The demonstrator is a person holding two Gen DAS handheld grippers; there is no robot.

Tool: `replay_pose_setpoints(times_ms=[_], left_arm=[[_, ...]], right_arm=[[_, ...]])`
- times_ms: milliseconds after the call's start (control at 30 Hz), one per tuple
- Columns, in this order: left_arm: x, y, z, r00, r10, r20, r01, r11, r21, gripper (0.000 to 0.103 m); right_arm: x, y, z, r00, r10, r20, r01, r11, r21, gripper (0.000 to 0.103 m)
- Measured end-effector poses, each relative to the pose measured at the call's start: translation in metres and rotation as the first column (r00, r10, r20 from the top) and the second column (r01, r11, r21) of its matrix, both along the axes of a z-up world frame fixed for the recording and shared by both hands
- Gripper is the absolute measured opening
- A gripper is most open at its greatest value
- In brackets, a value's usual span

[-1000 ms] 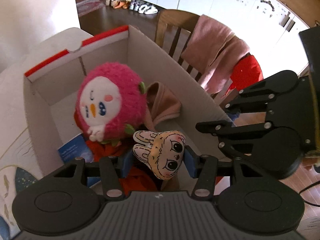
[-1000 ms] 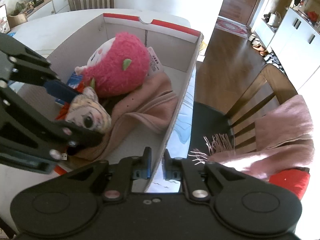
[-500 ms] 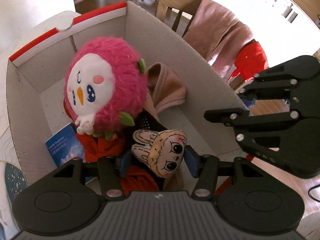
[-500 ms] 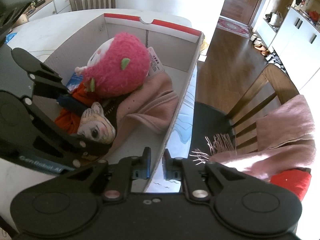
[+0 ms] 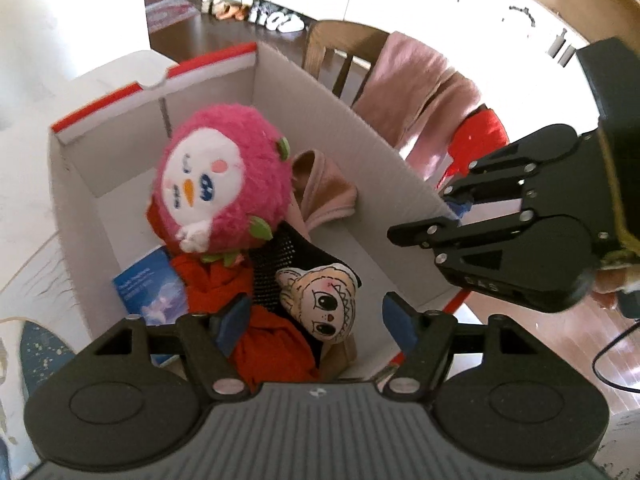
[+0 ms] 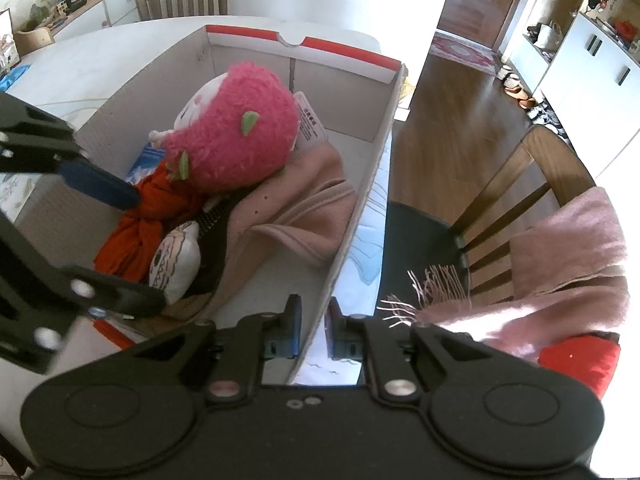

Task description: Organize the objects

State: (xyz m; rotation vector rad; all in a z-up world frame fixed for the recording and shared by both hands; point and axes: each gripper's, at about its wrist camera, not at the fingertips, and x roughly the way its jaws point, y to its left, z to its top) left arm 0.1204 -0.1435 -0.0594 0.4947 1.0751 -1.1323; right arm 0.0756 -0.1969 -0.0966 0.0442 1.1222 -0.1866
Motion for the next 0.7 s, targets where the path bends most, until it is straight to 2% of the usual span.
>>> replay_pose_setpoints(times_ms=[467, 633, 700], left_arm=[[0.007, 0.067, 0.046, 0.990, 0.117, 0.083, -0.105, 0.985, -0.137, 0.073], [0.006, 0.088, 0.053, 0.980, 0.162, 0.112, -0.142, 0.975, -0.171, 0.073], [0.002, 0.097, 0.059, 0.966, 0.194, 0.168, -0.159, 0.966, -0.204, 0.073]], right_arm=[[-0.013, 0.006, 0.020, 0.998, -0.050, 0.029, 0.050, 0.998, -0.025, 0.014], [-0.026, 0.010, 0.043, 0.991, -0.095, 0.099, 0.098, 0.995, -0.030, 0.017], [-0.033, 0.012, 0.055, 0.983, -0.111, 0.147, 0.114, 0.993, -0.018, 0.017]])
